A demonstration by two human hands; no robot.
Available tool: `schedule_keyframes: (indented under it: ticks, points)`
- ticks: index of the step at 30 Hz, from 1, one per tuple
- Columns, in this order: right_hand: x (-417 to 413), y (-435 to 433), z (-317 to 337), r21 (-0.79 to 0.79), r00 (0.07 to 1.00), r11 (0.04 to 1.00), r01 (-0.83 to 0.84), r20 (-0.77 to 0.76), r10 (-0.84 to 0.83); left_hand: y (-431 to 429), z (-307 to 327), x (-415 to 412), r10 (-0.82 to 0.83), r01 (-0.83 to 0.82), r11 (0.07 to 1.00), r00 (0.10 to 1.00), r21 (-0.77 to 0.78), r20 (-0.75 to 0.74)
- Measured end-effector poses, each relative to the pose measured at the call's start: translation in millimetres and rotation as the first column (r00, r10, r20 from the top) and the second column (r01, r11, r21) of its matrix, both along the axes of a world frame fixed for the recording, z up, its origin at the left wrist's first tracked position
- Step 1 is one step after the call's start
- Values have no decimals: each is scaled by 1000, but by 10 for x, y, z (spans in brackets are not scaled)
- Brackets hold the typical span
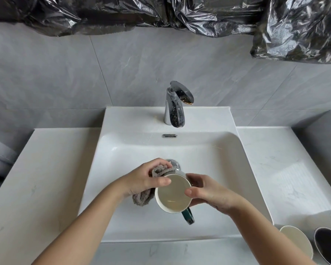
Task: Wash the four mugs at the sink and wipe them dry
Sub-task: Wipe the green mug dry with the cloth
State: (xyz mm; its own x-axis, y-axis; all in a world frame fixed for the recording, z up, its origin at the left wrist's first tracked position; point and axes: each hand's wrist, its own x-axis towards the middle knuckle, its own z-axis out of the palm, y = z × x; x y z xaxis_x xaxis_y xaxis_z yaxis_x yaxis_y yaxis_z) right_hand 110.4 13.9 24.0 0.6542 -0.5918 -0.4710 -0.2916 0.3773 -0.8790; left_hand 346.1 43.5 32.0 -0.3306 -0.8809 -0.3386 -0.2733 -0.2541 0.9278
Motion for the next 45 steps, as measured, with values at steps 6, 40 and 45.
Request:
schedule_keyframes:
  ticks: [6,40,45]
  points:
    - [7,-1,69,14,999,999,46,-11,-46,99,-23,-7,126,-116,989,985,87,-115]
    - [239,486,-147,355,781,834,423,323,-534,297,-42,-428,496,-614,735,777,-289,-387]
    - [253,498,-101,332,830,862,384,284,-480,379,-86,-460,540,-629,678,777,-381,-322]
